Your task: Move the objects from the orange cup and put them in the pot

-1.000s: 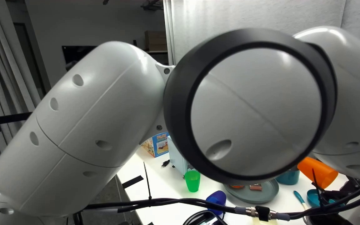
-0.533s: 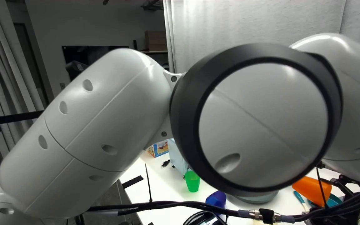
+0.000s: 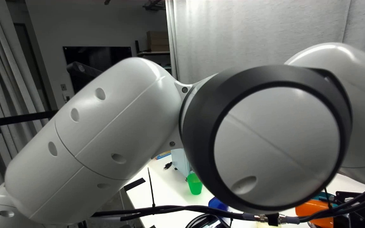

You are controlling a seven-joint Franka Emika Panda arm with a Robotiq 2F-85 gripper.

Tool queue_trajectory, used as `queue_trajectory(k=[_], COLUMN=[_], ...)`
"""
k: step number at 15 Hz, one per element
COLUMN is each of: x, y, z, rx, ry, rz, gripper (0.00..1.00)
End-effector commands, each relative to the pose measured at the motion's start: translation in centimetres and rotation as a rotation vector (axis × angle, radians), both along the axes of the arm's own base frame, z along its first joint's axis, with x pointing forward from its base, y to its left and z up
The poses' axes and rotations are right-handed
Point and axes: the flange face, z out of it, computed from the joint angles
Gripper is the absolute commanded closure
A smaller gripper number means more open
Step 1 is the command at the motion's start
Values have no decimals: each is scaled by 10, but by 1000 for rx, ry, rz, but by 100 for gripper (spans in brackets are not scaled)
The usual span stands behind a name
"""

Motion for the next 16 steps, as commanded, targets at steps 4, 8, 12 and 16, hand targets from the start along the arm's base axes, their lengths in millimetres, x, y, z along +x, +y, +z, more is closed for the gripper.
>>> queue_trajectory(k=[4, 8, 12, 16], x=[7, 33, 62, 70], y=[-19, 57, 144, 201], z=[-9, 42, 95, 126], rx=[-200, -284, -384, -489], ry=[-134, -234, -316, -373], rz=[214, 292, 390, 479], gripper=[49, 49, 49, 49])
